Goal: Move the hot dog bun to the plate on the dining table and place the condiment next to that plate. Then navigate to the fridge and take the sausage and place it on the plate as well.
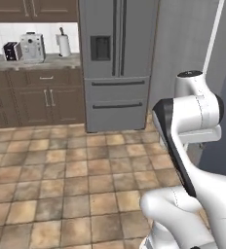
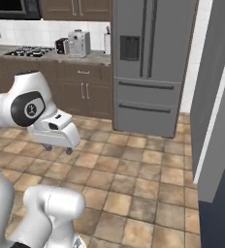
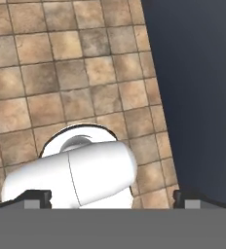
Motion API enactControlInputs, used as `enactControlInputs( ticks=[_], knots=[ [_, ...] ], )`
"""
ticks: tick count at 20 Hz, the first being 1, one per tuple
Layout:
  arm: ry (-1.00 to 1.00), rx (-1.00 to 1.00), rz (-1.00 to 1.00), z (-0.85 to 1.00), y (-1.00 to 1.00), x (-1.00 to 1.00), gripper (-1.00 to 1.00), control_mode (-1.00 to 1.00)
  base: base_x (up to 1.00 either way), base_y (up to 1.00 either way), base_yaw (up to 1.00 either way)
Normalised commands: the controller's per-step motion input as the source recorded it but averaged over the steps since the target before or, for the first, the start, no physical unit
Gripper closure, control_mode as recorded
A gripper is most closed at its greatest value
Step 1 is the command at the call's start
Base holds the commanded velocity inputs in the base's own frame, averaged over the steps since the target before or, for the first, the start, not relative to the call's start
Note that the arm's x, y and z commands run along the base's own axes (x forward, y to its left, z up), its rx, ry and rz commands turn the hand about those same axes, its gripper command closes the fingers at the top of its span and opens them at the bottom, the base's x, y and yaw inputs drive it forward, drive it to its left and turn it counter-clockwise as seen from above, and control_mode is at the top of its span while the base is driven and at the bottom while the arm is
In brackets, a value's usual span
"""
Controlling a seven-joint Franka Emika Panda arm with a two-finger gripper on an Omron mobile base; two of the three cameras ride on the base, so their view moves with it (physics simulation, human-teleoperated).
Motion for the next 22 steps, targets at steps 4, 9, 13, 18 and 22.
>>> enactControlInputs(
  ticks=[4,9,13,18,22],
  knots=[
    [0.0,0.0,0.0,0.0,0.0,0.0,-1.0,1.0,1.0,-0.01,-0.2],
    [0.0,0.0,0.0,0.0,0.0,0.0,-1.0,1.0,1.0,-0.01,-0.13],
    [0.0,0.0,0.0,0.0,0.0,0.0,-1.0,1.0,1.0,0.0,-0.07],
    [0.0,0.0,0.0,0.0,0.0,0.0,-1.0,1.0,1.0,0.0,-0.07],
    [0.0,0.0,0.0,0.0,0.0,0.0,-1.0,1.0,1.0,0.0,-0.06]
  ],
)
